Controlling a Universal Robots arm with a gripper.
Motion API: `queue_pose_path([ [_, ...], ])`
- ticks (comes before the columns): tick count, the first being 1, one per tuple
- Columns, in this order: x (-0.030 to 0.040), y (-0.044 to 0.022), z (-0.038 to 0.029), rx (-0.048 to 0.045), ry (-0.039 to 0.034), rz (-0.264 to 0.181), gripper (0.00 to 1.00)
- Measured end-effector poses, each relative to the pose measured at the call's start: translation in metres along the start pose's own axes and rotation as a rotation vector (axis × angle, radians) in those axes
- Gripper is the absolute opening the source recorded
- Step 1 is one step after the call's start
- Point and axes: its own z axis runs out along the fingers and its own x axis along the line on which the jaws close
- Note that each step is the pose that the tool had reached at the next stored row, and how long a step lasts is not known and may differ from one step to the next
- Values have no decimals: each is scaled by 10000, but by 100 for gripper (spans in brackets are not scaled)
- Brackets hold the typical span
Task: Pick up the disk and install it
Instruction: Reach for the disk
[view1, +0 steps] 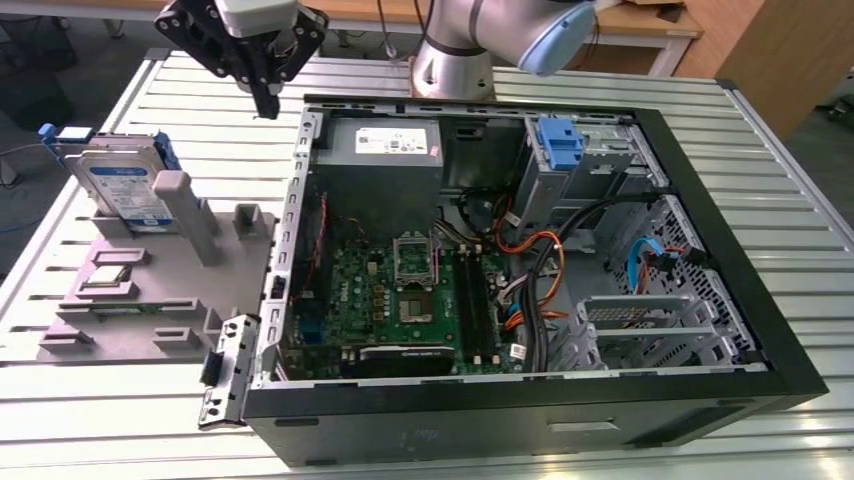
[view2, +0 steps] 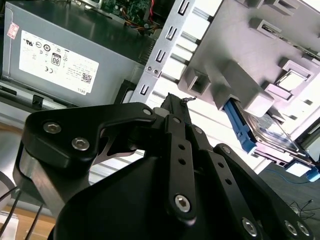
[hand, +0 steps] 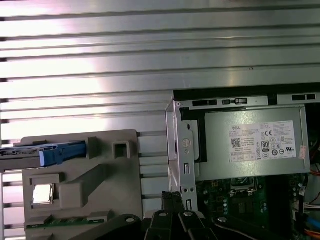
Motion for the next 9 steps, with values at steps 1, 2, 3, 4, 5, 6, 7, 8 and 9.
queue_pose_path([
  [1,14,-1,0,0,0,0,10],
  [2,26,-2,0,0,0,0,10],
  [3,39,-3,0,0,0,0,10],
  [4,52,-4,0,0,0,0,10],
  [5,65,-5,-1,0,0,1,10],
  [6,78,-6,-1,0,0,0,10],
  [7,92,-7,-1,0,0,1,10],
  [8,105,-8,-1,0,0,1,10],
  [9,117,-9,-1,0,0,1,10],
])
